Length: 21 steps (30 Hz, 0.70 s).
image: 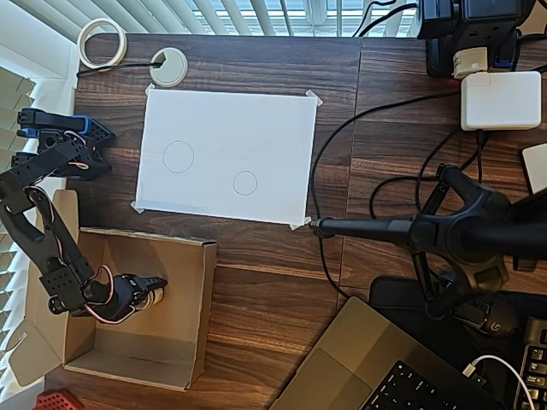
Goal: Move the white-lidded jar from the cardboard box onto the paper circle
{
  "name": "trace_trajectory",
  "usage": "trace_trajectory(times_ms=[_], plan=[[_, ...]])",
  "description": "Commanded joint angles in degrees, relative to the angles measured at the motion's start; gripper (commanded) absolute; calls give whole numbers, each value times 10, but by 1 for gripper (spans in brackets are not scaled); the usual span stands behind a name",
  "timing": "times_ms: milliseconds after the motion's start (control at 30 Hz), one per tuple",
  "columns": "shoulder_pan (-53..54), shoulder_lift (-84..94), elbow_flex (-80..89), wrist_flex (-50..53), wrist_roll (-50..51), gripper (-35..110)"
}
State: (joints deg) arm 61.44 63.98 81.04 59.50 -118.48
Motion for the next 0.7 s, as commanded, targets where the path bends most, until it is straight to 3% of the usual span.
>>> trace_trajectory(times_ms=[0, 367, 667], plan=[[-6, 124, -71, 32, 4, 12], [-25, 172, -226, 144, -62, 11], [-157, 171, -293, 149, -84, 10]])
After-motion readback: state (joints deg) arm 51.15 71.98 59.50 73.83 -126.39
